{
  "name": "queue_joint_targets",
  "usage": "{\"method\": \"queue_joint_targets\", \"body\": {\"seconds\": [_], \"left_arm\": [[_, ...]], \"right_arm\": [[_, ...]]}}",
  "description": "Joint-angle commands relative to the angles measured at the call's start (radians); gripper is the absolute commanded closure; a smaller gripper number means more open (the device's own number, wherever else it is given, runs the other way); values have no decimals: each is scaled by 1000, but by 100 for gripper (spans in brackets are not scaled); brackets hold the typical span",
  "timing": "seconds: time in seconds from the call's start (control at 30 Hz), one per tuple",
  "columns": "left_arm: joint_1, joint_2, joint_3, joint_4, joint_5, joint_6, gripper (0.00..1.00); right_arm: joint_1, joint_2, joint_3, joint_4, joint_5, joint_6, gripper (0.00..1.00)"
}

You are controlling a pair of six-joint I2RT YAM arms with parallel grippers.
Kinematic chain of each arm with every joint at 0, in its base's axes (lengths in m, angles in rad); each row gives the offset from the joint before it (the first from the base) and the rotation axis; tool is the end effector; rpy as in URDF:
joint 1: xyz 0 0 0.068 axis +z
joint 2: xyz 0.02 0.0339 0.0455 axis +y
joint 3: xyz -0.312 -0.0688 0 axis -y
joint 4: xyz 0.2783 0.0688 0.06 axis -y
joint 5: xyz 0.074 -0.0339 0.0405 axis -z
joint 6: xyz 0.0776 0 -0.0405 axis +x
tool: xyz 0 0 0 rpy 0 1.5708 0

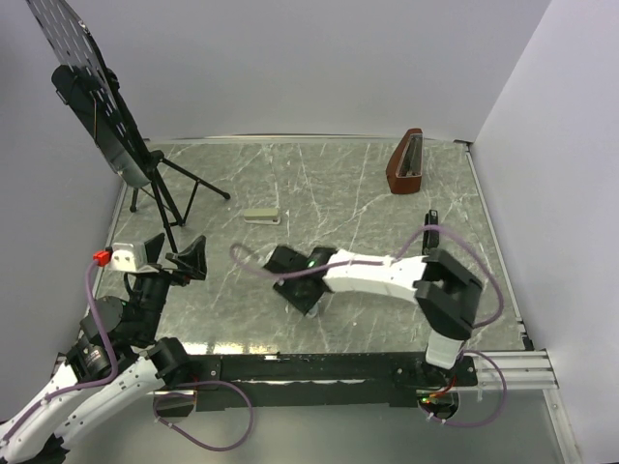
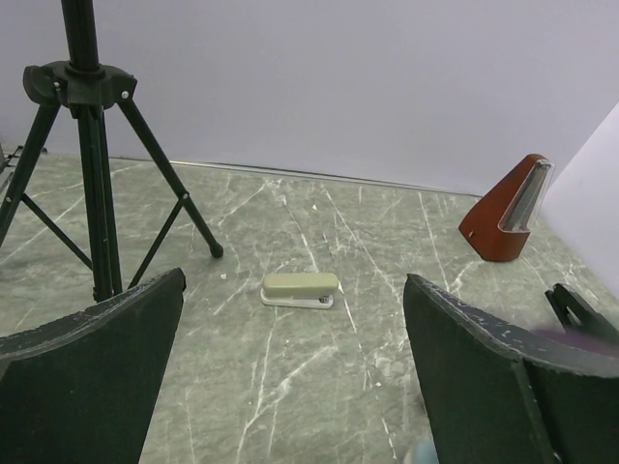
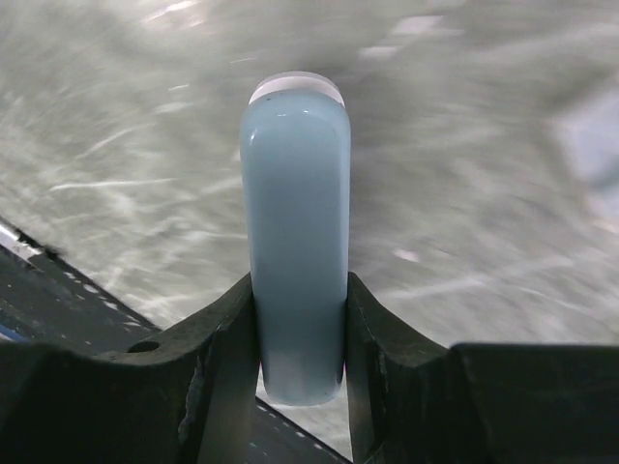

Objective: Load the staples into the stapler

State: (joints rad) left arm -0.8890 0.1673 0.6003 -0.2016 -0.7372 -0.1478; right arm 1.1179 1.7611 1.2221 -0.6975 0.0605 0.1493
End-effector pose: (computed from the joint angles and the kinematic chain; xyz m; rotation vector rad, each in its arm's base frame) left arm 0.0832 -0.0197 0.3668 -0.1173 1.4052 -0.3679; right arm 0.1785 0.3561 0.1854 -1.3044 2.5104 0.2136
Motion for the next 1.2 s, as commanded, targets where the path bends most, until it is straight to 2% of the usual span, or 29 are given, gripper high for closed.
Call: {"method": "queue_joint_targets", "body": {"seconds": [0.0, 0.13, 0.33, 0.5, 0.77, 0.87, 0.97, 1.17], "left_arm": [[10, 12, 0, 24, 16, -7, 1], [25, 21, 3, 27, 41, -15, 1], [70, 26, 3, 44, 84, -77, 1], [163, 54, 3, 45, 142, -127, 1], [373, 98, 3, 67, 367, -208, 1], [444, 93, -8, 79, 427, -229, 0], [499, 89, -13, 90, 469, -240, 1], [522, 84, -7, 76, 476, -243, 1]], "right_arm": [[-194, -170, -16, -68, 36, 29, 85], [-432, -224, -27, -126, 76, 61, 84], [-746, -195, -23, -103, 38, 81, 82], [-880, -92, -7, -89, -1, 85, 80], [-1003, -2, -29, -37, -28, 65, 77], [-1017, 1, -30, -22, -36, 68, 68], [-1017, -24, -38, -11, -54, 73, 46], [-1017, -177, -84, 12, -47, 99, 20]]}}
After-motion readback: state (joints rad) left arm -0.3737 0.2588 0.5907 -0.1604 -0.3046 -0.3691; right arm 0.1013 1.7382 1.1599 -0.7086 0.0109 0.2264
